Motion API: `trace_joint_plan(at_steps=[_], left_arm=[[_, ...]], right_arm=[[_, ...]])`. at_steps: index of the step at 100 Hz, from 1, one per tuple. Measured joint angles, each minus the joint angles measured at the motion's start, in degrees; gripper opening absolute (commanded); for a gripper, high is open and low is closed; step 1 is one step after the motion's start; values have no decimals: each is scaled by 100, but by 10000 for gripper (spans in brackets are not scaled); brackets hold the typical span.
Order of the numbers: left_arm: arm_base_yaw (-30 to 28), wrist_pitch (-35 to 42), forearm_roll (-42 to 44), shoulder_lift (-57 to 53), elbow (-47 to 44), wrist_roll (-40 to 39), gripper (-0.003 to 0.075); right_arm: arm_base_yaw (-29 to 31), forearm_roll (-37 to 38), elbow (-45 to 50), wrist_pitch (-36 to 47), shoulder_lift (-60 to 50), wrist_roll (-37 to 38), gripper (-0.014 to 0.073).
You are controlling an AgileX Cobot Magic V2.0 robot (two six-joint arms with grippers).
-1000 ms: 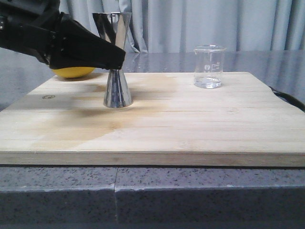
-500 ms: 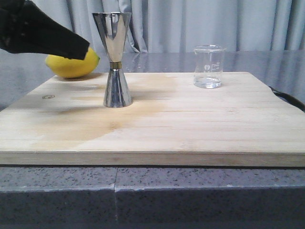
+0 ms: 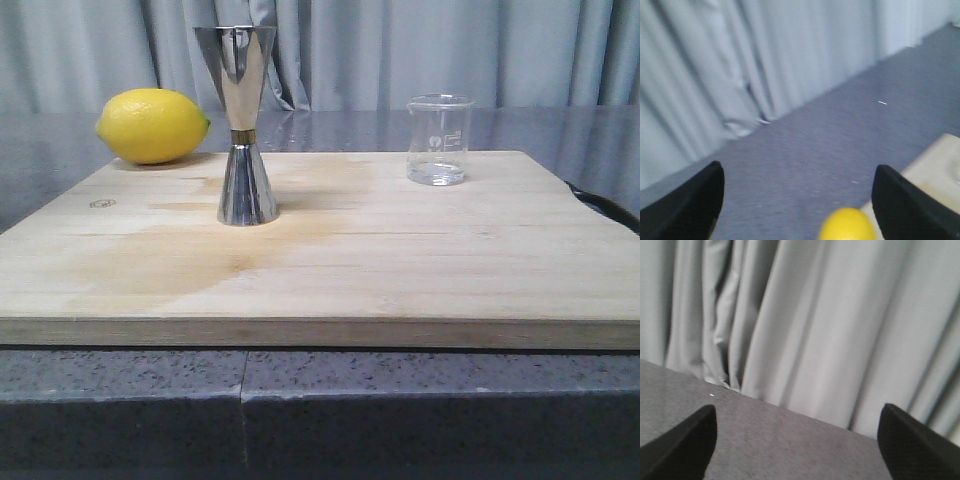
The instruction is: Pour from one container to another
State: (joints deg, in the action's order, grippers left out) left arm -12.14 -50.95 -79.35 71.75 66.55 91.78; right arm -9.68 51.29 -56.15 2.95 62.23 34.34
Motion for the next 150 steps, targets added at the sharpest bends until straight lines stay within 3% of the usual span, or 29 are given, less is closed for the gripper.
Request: trace_joint_plan(at_steps=[19,33,68,93,118,128,150], left_arm=[[-51,2190,-94,-594,-2,-325,553],[-51,2936,-179,-894,-42,-515,536],[-51,2950,-202,-2291,-1096,-680,526],[-51,2940,-287,-3972,-2454,-688,526],[-51,2940,-361,-5266,-3893,-688,522],[-51,2940,-396,-5598,-4335,-688,456],[-51,2940,-773,-5771,-4796,-688,172]], right_arm=[[0,-48,-497,-1524,0,0,566],[10,35,-674,-2097,-52,0,566],[10,48,-494,-2370,-1038,0,566],[10,104,939,-1838,-2506,0,566],[10,117,2337,-1868,-3968,0,554],[10,117,2665,-1972,-4399,0,463],[10,117,2921,-1986,-4864,0,69]])
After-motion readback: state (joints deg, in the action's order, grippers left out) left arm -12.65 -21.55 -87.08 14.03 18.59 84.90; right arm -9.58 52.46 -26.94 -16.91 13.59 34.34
